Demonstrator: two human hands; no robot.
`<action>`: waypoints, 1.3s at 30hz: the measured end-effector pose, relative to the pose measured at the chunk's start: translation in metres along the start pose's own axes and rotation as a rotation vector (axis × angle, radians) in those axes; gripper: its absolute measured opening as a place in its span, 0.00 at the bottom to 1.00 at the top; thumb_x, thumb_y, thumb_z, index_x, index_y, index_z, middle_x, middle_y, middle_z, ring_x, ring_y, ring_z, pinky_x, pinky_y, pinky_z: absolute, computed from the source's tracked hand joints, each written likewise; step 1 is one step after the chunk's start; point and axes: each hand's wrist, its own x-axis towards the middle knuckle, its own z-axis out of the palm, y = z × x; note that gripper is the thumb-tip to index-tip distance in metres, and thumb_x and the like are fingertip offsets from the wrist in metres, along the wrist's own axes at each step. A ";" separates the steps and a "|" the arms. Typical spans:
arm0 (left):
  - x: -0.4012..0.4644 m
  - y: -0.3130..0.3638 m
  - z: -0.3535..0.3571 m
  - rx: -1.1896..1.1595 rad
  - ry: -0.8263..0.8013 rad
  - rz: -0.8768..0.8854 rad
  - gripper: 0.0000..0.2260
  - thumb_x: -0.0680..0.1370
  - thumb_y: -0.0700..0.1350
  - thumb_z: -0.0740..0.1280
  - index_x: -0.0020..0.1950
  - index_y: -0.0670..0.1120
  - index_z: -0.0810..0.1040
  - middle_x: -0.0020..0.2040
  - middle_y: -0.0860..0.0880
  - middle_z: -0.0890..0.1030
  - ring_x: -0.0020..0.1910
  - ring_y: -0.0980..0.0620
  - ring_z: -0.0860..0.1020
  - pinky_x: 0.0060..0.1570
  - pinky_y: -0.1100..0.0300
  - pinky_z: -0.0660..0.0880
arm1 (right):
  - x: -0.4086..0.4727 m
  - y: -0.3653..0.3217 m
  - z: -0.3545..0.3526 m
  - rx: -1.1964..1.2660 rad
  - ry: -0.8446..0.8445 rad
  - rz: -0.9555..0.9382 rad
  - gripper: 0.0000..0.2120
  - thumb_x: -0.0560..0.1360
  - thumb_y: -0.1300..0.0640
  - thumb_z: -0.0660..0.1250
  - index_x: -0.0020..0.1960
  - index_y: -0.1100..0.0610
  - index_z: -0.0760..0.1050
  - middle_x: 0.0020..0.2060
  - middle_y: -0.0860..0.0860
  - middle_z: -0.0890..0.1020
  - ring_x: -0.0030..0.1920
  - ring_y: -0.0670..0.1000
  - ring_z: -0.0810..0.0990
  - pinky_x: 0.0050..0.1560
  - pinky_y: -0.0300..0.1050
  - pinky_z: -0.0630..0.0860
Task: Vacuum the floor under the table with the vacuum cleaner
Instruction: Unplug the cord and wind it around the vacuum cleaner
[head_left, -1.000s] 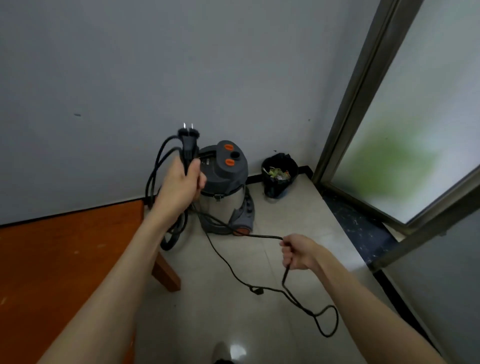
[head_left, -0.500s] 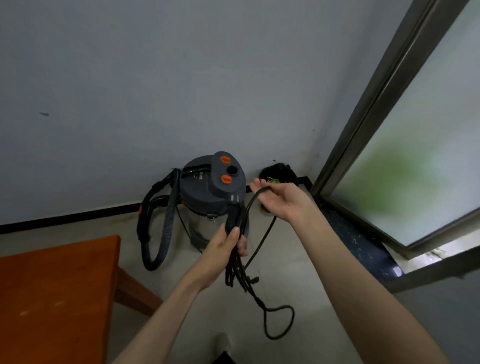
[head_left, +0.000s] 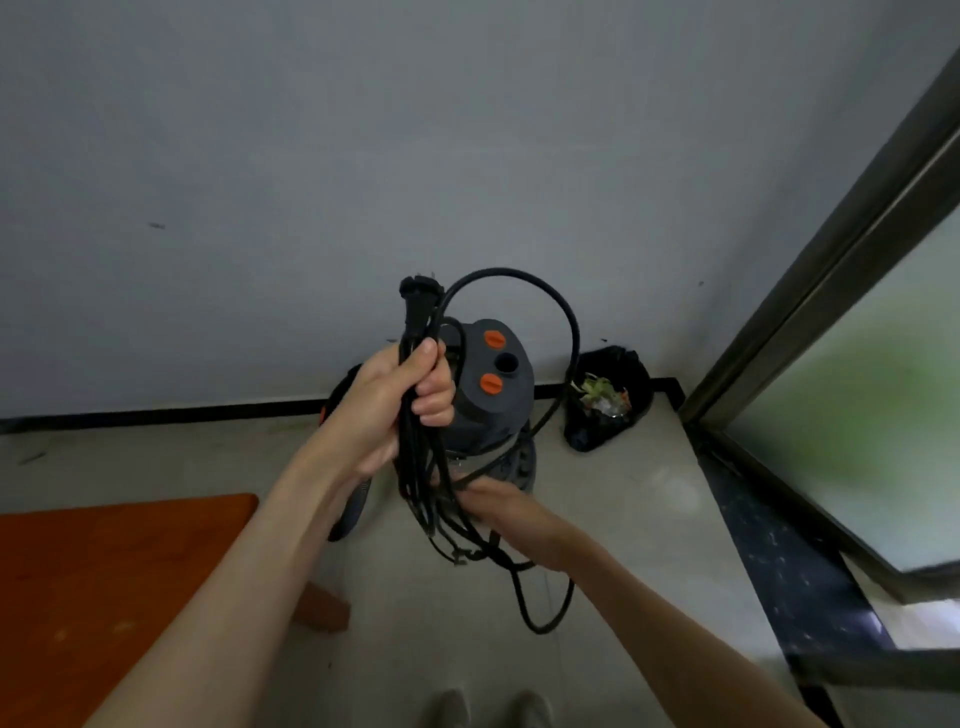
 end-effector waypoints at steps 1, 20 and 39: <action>0.002 0.004 -0.002 -0.026 0.008 0.025 0.07 0.79 0.44 0.57 0.41 0.45 0.64 0.26 0.53 0.64 0.22 0.59 0.62 0.23 0.68 0.61 | 0.004 -0.004 0.001 -0.013 -0.027 -0.032 0.16 0.82 0.63 0.55 0.69 0.64 0.69 0.67 0.57 0.73 0.69 0.53 0.70 0.70 0.45 0.64; 0.008 -0.006 -0.001 -0.088 0.386 0.146 0.13 0.83 0.42 0.52 0.38 0.46 0.63 0.25 0.54 0.64 0.21 0.59 0.61 0.22 0.68 0.61 | -0.029 -0.013 -0.091 -0.356 0.260 -0.145 0.09 0.76 0.61 0.67 0.38 0.58 0.78 0.31 0.46 0.77 0.31 0.36 0.75 0.37 0.30 0.71; 0.043 0.054 0.012 -0.128 0.557 0.407 0.16 0.83 0.43 0.52 0.35 0.47 0.61 0.24 0.55 0.63 0.21 0.59 0.60 0.22 0.68 0.59 | -0.029 0.056 -0.123 -0.341 0.284 0.254 0.18 0.79 0.70 0.58 0.66 0.61 0.72 0.58 0.52 0.77 0.54 0.49 0.73 0.42 0.25 0.70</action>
